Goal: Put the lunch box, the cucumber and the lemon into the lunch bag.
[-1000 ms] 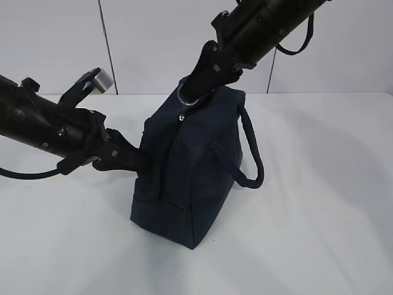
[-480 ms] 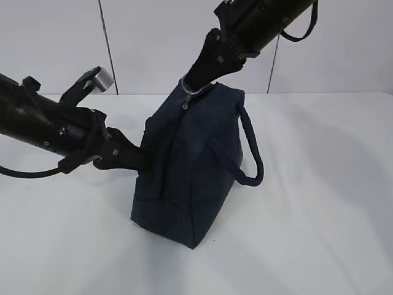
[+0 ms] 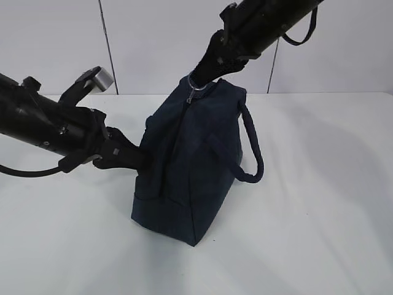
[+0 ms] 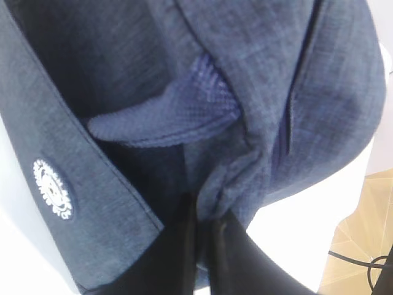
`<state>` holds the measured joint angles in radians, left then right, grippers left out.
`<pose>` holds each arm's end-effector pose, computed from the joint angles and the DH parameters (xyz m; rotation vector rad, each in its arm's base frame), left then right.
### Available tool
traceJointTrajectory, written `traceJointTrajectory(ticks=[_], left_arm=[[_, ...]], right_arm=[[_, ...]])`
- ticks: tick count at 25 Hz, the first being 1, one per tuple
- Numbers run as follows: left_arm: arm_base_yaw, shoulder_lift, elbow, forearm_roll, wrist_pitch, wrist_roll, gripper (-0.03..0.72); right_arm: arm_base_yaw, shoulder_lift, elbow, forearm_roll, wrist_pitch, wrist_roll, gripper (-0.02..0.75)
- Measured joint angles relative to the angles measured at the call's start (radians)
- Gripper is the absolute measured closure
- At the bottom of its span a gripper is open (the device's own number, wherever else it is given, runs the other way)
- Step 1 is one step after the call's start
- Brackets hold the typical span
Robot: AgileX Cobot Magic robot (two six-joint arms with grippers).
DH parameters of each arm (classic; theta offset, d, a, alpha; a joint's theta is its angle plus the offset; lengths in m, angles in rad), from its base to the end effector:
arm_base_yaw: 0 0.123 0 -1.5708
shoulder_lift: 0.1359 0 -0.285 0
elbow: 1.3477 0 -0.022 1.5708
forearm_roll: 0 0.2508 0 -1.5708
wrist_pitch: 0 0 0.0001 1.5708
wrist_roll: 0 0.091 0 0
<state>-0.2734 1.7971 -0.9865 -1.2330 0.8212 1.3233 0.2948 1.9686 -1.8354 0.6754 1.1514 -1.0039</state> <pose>0.3059 -0.1511 0.1824 0.8646 2.3391 -1.0082 0.3968 0.1748 0.3123 -1.3426 2.1079 0.6489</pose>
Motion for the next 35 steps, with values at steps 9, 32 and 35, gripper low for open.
traceJointTrajectory(ticks=[9,32,35], left_arm=[[0.0,0.005,-0.002,0.004,-0.006,-0.002,0.692],[0.0,-0.003,-0.002,-0.033,0.018,-0.003,0.692],[0.0,-0.03,0.0,-0.052,0.018,0.025,0.692]], right_arm=[[-0.006,0.013,-0.011,0.001,0.002,0.0,0.73],[-0.016,0.073,-0.024,-0.01,-0.011,0.025,0.73],[-0.016,0.077,-0.024,-0.01,-0.019,0.025,0.73]])
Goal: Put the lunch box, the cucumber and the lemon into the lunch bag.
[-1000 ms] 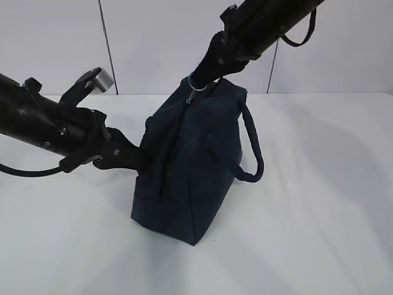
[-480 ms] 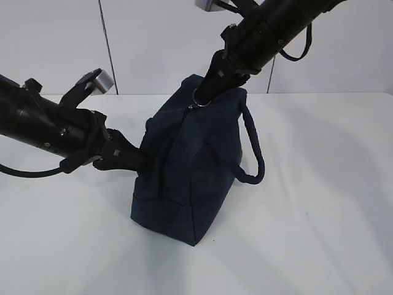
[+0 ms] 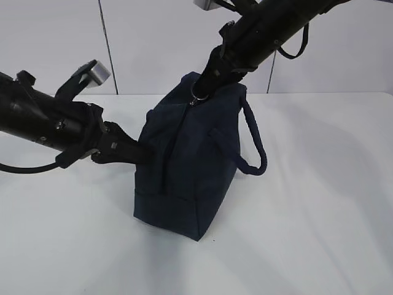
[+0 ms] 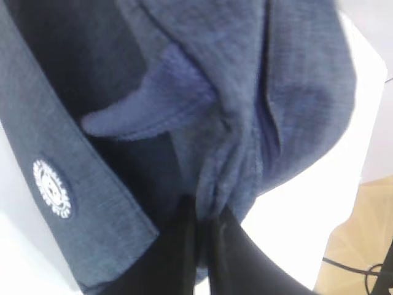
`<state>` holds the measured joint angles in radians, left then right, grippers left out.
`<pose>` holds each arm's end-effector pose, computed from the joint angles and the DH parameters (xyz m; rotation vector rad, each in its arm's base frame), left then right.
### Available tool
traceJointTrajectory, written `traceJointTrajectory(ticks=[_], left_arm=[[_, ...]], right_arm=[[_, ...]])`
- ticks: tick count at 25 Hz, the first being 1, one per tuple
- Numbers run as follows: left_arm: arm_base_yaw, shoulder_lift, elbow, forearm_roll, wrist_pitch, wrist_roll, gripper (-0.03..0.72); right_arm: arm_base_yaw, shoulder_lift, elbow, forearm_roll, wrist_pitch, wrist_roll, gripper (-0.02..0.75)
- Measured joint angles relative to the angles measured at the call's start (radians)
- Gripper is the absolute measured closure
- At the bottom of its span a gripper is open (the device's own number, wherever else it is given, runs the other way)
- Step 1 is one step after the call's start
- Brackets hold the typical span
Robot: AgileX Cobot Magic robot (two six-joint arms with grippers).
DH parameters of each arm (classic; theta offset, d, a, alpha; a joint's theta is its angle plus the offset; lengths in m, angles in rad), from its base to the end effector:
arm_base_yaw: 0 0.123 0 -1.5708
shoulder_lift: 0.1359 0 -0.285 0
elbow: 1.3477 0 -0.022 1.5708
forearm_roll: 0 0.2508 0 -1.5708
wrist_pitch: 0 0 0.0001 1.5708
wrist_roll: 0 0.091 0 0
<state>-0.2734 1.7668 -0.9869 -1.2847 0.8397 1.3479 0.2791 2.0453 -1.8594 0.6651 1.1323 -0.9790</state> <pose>0.3044 -0.1529 0.1957 0.8475 2.2796 -1.0421 0.4158 0.1721 0.2854 -1.2963 2.1807 0.6531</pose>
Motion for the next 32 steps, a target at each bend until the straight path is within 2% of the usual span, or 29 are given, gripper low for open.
traceJointTrajectory(ticks=[6,32], left_arm=[[0.0,-0.026,0.0,-0.019,0.001,0.03,0.692],[0.002,-0.026,0.0,-0.063,0.053,0.03,0.692]], right_arm=[[0.0,0.009,0.0,-0.01,-0.017,-0.002,0.73],[0.003,0.021,0.0,0.0,-0.187,-0.002,0.73]])
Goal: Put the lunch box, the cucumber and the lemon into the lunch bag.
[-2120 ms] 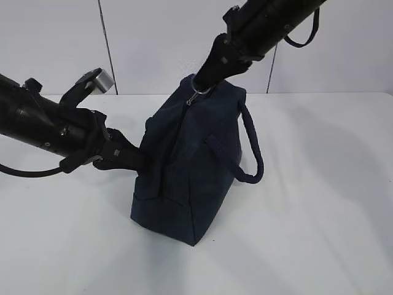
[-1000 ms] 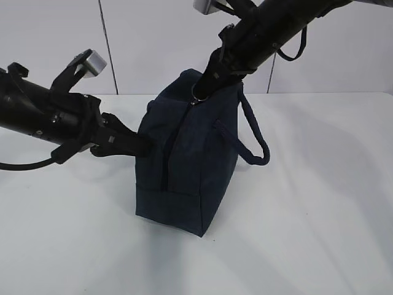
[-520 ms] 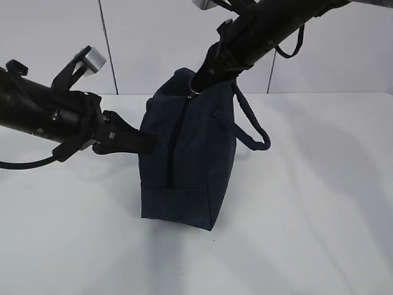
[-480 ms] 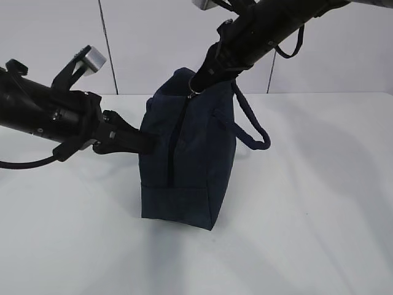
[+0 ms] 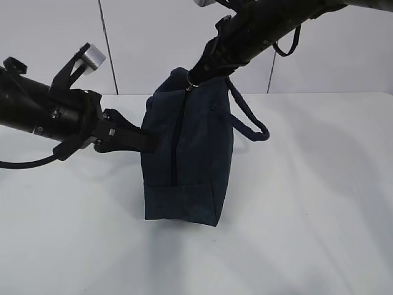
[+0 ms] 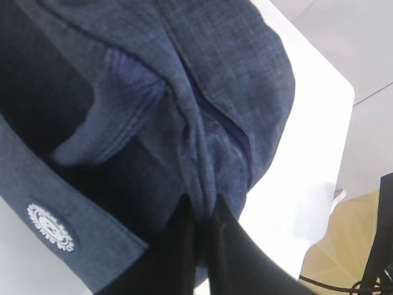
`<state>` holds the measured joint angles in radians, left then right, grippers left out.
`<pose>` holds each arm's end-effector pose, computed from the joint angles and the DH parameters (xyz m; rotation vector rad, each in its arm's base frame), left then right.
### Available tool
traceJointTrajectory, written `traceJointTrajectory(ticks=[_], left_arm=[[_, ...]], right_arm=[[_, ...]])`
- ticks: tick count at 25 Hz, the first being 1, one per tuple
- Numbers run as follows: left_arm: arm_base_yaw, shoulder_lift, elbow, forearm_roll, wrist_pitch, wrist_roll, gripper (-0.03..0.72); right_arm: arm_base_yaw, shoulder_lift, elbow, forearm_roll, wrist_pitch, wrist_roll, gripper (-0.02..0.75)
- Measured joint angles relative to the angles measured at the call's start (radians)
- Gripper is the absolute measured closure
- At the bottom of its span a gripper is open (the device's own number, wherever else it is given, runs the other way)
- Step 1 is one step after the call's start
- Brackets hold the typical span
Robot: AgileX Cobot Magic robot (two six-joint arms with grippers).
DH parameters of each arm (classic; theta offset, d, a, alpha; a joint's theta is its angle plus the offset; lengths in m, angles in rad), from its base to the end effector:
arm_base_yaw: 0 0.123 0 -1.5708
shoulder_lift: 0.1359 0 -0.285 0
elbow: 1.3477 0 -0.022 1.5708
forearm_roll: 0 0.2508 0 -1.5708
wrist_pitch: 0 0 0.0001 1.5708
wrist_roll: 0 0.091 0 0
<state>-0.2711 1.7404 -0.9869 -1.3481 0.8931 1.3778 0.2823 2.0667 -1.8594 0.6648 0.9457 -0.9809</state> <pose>0.3009 -0.1555 0.2095 0.8389 2.2090 -1.1190 0.4346 0.1735 0.2807 -1.1650 2.1198 0.5366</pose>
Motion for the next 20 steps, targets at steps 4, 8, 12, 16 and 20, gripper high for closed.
traceJointTrajectory(ticks=[4,8,12,16,20], left_arm=[[-0.02,0.0,0.0,0.0,0.0,0.0,0.692],[-0.033,0.0,0.0,0.009,0.011,0.0,0.692],[-0.037,-0.002,0.001,0.036,0.054,0.002,0.692],[-0.037,-0.034,0.004,0.049,0.054,0.002,0.692],[-0.037,-0.074,0.004,0.07,0.056,0.002,0.692]], right_arm=[[0.0,0.0,0.0,-0.001,-0.054,0.0,0.73],[0.0,0.001,0.0,-0.009,-0.11,0.0,0.73],[-0.008,0.011,0.0,-0.037,-0.16,-0.002,0.73],[-0.008,0.029,0.0,-0.041,-0.18,-0.002,0.73],[-0.011,0.046,0.0,-0.043,-0.208,-0.002,0.73]])
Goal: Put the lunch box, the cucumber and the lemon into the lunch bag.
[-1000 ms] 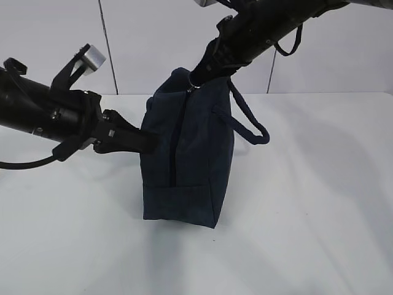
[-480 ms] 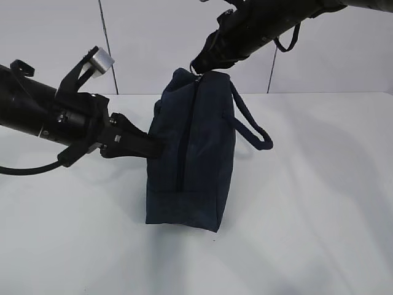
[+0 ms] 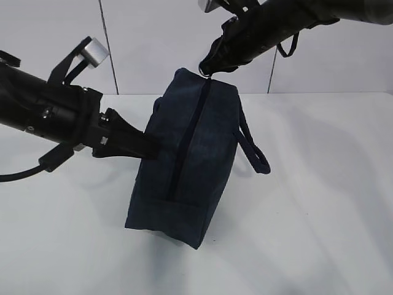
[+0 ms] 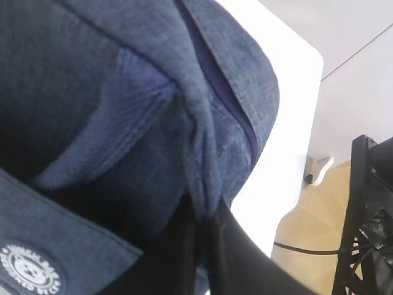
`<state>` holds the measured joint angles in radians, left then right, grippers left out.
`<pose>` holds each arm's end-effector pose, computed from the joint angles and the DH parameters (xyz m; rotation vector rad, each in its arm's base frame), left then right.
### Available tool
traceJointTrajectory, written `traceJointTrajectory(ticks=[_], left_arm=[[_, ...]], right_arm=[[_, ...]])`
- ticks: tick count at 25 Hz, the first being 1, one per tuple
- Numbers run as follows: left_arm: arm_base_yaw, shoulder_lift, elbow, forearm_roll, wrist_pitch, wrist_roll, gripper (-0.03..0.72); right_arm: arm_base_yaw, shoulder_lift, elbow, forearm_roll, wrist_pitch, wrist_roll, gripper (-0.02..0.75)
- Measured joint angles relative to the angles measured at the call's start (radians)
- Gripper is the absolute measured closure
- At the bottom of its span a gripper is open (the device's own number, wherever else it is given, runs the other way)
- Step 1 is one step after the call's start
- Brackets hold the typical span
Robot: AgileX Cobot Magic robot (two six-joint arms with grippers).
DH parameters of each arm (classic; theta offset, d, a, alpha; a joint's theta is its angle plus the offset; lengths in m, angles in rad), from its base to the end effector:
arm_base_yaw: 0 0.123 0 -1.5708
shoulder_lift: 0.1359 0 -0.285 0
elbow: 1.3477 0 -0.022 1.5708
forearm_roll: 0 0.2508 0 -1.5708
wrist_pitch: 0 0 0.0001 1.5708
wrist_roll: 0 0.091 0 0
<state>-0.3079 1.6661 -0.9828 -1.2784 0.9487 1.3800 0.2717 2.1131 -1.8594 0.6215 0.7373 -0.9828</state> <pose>0.2807 -0.1636 0.2304 1.0106 2.1366 -1.1256 0.4604 0.1653 0.2648 -1.0425 2.0742 0.3644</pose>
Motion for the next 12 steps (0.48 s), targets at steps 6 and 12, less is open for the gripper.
traceJointTrajectory(ticks=[6,12], left_arm=[[0.0,-0.021,0.002,0.018,0.003,0.0,0.692],[0.0,-0.024,0.002,0.029,0.003,0.0,0.692]], right_arm=[[-0.038,0.022,0.0,0.057,0.001,-0.002,0.73],[-0.111,0.064,0.0,0.272,0.099,-0.05,0.73]])
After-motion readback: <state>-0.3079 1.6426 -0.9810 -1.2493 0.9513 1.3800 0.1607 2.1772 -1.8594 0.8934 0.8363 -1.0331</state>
